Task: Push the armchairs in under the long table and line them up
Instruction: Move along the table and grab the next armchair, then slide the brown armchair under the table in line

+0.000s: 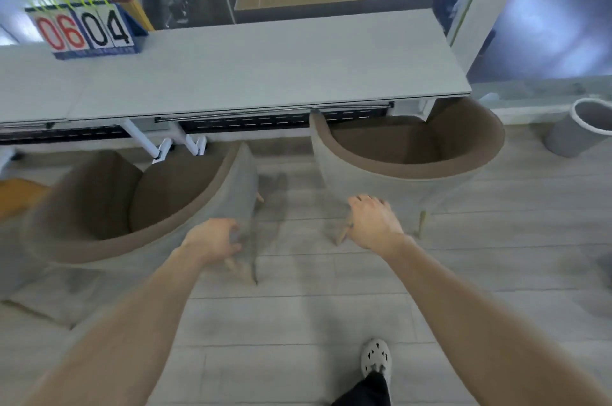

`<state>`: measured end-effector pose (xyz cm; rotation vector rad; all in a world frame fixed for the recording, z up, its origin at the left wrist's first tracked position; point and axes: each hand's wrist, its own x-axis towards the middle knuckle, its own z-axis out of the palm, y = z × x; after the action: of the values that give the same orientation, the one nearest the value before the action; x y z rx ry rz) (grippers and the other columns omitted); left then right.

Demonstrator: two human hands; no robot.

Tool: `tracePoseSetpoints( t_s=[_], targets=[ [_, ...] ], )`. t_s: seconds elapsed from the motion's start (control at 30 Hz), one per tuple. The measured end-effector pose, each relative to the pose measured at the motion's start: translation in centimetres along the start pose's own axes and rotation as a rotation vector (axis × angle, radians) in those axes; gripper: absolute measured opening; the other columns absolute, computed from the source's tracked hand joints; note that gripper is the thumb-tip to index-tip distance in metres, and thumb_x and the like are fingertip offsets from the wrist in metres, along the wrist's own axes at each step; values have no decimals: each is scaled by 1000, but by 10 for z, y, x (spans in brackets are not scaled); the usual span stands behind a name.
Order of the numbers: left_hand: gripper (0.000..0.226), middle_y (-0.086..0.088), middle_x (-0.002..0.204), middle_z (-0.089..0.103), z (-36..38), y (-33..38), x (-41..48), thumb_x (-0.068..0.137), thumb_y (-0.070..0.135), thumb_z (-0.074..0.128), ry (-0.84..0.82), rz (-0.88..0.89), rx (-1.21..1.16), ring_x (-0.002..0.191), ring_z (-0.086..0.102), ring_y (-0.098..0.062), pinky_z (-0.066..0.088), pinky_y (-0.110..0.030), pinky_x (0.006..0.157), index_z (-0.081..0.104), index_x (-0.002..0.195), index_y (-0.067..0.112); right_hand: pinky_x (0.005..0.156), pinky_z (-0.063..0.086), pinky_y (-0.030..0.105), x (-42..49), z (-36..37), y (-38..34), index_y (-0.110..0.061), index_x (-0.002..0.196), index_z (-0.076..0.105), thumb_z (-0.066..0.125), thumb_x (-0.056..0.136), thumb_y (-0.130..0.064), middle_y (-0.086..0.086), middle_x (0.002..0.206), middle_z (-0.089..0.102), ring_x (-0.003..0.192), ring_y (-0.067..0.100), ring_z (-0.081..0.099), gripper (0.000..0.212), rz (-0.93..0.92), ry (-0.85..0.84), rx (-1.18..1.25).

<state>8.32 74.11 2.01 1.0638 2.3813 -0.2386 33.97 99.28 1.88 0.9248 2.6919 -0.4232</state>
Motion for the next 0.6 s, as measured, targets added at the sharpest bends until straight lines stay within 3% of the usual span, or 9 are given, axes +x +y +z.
tracePoseSetpoints(
  t_s=[0.17, 0.37, 0.5, 0.6],
  targets=[
    [63, 0, 151, 61, 16, -122, -63, 87, 45, 77, 59, -92, -18, 138, 57, -25, 49, -44, 112, 58, 146, 33, 112, 41, 51, -23, 29, -125, -14, 143, 50, 66, 98, -44, 11, 140, 56, 133, 36, 54, 57, -94, -30, 3],
    [64, 2, 144, 63, 12, -251, -111, 82, 46, 78, 139, -140, -48, 131, 60, -26, 53, -46, 104, 56, 141, 35, 113, 41, 52, -20, 44, -260, -17, 147, 49, 72, 93, -52, 9, 143, 54, 137, 34, 51, 69, -192, -37, 10],
    [77, -3, 150, 56, 2, -321, -108, 81, 38, 84, 152, -122, -20, 139, 53, -29, 51, -47, 107, 51, 151, 29, 112, 42, 52, 8, 56, -330, -15, 141, 51, 75, 87, -61, 9, 138, 56, 133, 34, 52, 75, -217, -20, -9],
    [86, -1, 150, 53, 0, -375, -81, 74, 33, 83, 143, -76, 55, 141, 47, -28, 48, -50, 109, 45, 152, 35, 120, 36, 51, 33, 76, -377, -16, 149, 47, 80, 80, -65, 6, 147, 53, 141, 31, 46, 90, -224, 4, -7]
  ],
)
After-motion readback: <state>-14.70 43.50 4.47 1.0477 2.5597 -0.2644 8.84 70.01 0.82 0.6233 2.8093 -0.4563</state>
